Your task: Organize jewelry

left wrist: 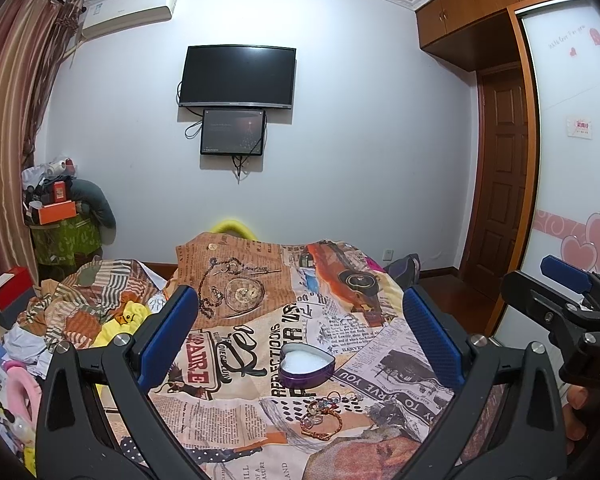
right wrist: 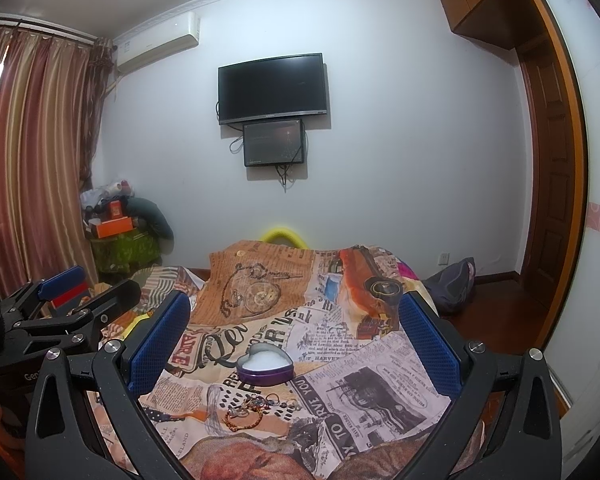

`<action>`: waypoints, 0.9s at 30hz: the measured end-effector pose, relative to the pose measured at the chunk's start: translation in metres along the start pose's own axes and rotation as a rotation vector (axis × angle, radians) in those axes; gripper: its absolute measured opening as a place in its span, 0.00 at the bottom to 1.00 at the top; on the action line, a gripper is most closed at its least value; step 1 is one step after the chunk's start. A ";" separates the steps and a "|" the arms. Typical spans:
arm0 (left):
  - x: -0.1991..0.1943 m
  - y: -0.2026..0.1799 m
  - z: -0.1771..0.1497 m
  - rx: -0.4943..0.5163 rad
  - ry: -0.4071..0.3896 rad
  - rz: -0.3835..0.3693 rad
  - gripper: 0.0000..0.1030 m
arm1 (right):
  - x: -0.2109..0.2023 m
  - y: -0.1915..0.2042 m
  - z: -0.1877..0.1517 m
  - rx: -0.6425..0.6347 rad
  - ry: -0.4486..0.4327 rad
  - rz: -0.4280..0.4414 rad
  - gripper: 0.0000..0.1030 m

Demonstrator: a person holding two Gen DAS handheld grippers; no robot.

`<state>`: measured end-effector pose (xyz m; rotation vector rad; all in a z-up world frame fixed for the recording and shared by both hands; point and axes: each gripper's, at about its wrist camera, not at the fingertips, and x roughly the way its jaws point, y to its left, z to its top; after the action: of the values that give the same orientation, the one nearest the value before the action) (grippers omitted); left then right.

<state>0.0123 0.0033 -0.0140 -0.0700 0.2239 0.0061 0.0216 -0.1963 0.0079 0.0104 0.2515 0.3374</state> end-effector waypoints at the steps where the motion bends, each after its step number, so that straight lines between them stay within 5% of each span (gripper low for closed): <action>1: 0.000 -0.001 0.000 0.000 0.000 0.000 1.00 | 0.000 0.000 0.000 0.000 0.001 0.000 1.00; 14: 0.018 0.003 -0.005 -0.005 0.038 0.007 1.00 | 0.016 -0.005 -0.004 0.010 0.046 0.004 1.00; 27: 0.090 0.016 -0.036 -0.027 0.213 0.051 1.00 | 0.075 -0.029 -0.031 0.048 0.229 -0.002 1.00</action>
<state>0.0919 0.0171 -0.0702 -0.0916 0.4386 0.0526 0.0918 -0.2001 -0.0421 0.0194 0.4863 0.3307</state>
